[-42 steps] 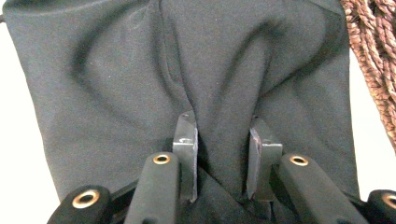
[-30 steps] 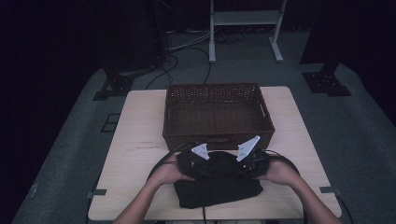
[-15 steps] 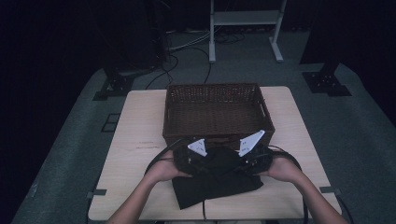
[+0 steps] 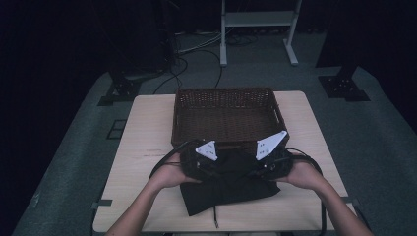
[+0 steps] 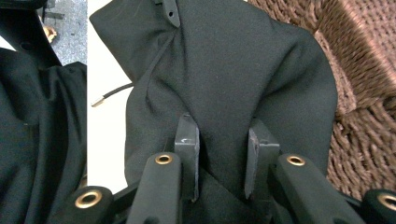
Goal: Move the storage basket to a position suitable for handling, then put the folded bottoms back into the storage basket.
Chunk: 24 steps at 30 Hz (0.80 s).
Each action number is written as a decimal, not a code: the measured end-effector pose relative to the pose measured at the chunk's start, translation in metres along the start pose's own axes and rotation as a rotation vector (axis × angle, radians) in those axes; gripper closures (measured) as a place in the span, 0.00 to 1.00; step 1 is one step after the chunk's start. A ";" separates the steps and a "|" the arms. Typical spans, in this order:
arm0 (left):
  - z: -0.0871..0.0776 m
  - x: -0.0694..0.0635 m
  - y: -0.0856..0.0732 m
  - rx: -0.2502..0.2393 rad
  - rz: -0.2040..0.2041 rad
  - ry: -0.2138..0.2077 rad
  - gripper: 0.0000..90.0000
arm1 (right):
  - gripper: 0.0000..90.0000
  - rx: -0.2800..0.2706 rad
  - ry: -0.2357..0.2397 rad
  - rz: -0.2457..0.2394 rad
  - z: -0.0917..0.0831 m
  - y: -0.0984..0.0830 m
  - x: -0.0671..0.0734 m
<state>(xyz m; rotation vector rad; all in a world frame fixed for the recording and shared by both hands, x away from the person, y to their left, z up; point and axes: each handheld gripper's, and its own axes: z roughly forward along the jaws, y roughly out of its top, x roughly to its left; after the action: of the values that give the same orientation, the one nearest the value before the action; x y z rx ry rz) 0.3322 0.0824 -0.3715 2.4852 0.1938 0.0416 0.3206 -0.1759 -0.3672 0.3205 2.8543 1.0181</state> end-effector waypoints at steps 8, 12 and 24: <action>-0.009 -0.002 0.008 0.001 0.016 0.014 0.81 | 0.78 -0.011 -0.017 -0.010 -0.012 0.007 0.003; -0.016 -0.003 0.011 -0.002 0.021 0.020 0.81 | 0.78 -0.019 -0.012 -0.013 -0.017 0.011 0.003; -0.047 -0.001 0.037 0.026 0.070 0.061 0.81 | 0.78 -0.062 -0.029 -0.032 -0.041 0.030 -0.001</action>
<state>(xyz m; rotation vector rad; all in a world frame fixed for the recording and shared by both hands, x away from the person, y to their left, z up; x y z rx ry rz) 0.3327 0.0813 -0.3115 2.5180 0.1341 0.1455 0.3198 -0.1781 -0.3164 0.2818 2.7862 1.0836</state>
